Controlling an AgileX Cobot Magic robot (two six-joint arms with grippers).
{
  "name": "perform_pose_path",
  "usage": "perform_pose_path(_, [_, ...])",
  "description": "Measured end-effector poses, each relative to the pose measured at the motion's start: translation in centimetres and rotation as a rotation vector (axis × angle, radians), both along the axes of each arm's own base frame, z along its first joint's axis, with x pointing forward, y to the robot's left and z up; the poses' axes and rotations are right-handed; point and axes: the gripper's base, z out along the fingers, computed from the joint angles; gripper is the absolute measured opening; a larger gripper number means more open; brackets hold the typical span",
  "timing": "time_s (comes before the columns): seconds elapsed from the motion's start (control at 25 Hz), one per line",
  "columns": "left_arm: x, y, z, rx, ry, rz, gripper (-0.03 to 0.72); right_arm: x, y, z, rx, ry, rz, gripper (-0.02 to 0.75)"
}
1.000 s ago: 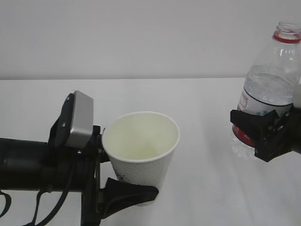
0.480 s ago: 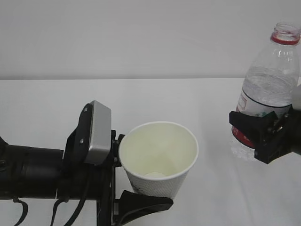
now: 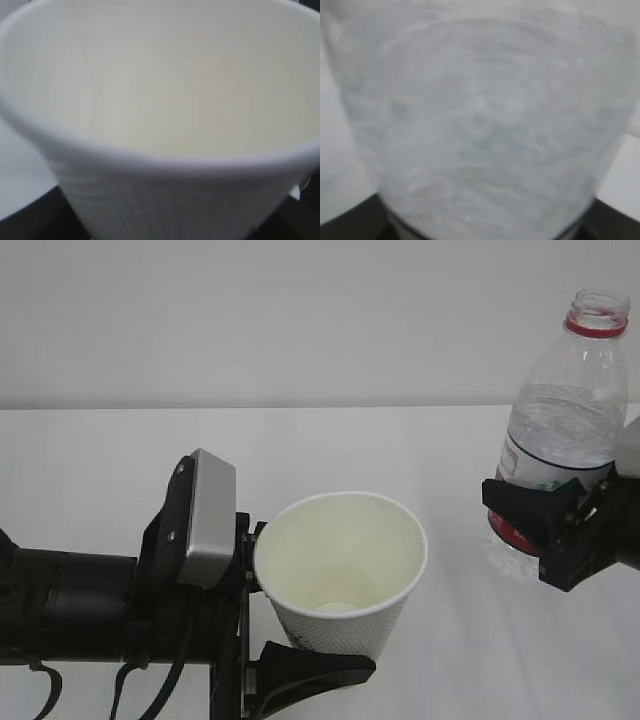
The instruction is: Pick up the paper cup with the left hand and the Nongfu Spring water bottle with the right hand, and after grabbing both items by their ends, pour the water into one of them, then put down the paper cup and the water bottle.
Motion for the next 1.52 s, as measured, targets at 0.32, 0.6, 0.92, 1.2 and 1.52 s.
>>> perform_pose_path(0.32, [0.0,0.0,0.1,-0.006,-0.002,-0.003,0.553,0.5,0.2,0.5,-0.024,-0.007,0.03,0.45])
perform_pose_path(0.6, [0.0,0.0,0.1,-0.006,-0.002,-0.003,0.553,0.8,0.4,0.9,-0.043,-0.027,0.053,0.45])
perform_pose_path(0.92, [0.0,0.0,0.1,-0.006,-0.002,-0.003,0.552,1.2,1.8,1.5,-0.087,-0.028,0.101,0.449])
perform_pose_path(1.2, [0.0,0.0,0.1,-0.008,-0.002,-0.004,0.552,1.7,2.5,2.2,-0.124,-0.063,0.127,0.449])
perform_pose_path(1.52, [-0.1,-0.1,0.2,-0.023,-0.002,-0.01,0.552,1.6,2.7,2.2,-0.165,-0.082,0.155,0.449])
